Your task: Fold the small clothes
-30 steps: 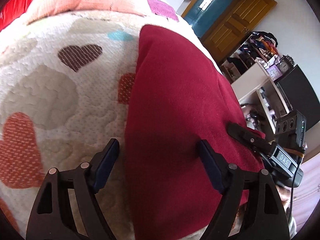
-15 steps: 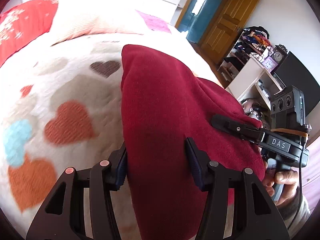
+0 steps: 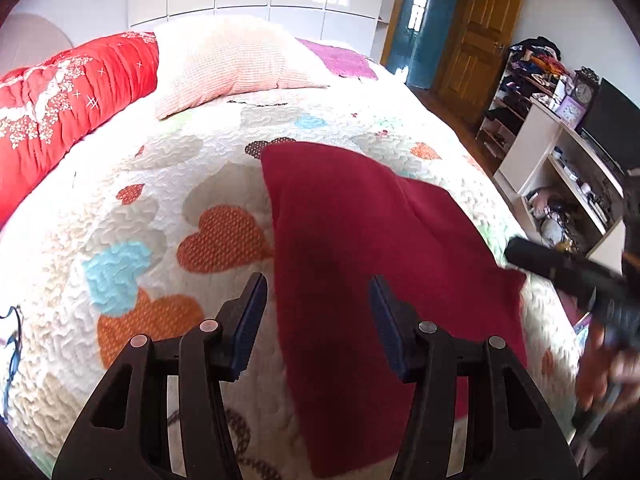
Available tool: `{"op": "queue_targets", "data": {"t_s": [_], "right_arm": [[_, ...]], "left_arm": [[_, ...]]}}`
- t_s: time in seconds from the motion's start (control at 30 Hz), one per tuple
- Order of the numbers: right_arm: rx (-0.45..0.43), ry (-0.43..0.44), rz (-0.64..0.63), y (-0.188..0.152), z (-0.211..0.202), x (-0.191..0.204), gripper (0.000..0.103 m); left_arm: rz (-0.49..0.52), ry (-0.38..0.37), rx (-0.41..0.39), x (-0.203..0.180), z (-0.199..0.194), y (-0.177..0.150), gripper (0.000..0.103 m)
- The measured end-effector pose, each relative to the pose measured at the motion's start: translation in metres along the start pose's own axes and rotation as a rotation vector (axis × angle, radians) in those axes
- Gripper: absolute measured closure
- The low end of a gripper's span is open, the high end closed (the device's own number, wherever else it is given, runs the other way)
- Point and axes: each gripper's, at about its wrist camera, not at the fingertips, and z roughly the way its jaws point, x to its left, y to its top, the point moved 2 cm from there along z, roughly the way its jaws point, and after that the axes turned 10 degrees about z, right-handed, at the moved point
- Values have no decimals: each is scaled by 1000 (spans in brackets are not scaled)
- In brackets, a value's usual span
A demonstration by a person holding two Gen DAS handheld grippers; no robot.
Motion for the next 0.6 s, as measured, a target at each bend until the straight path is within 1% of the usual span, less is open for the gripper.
{"op": "queue_targets", "data": {"t_s": [0.07,0.17,0.2,0.23,0.33,0.43,0.53,0.6], "right_arm": [[29,-59,-15,-8,12,2,70],[63,-209,-72,-19,35,-4,69],[74,-230,-80,-22,42,-10,69],[77,-234,-73,-25,47,-16,69],[67,-217,-54,-26,49,-25,68],[72,-224,-59,-24,41,-20,68],[49,-208,-47,-26,22,-10,68],[34,-199,-63,-32,10,1,68]], "left_arm": [[-12,9,11,4,17,6,50],[-12,48,74,3,48,12,50],[-12,60,78,5,55,13,47],[-6,67,75,5,59,14,43],[-1,72,78,0,67,14,40],[-26,60,78,2,69,15,39],[-29,67,72,3,67,14,39],[-26,71,70,2,64,13,39]]}}
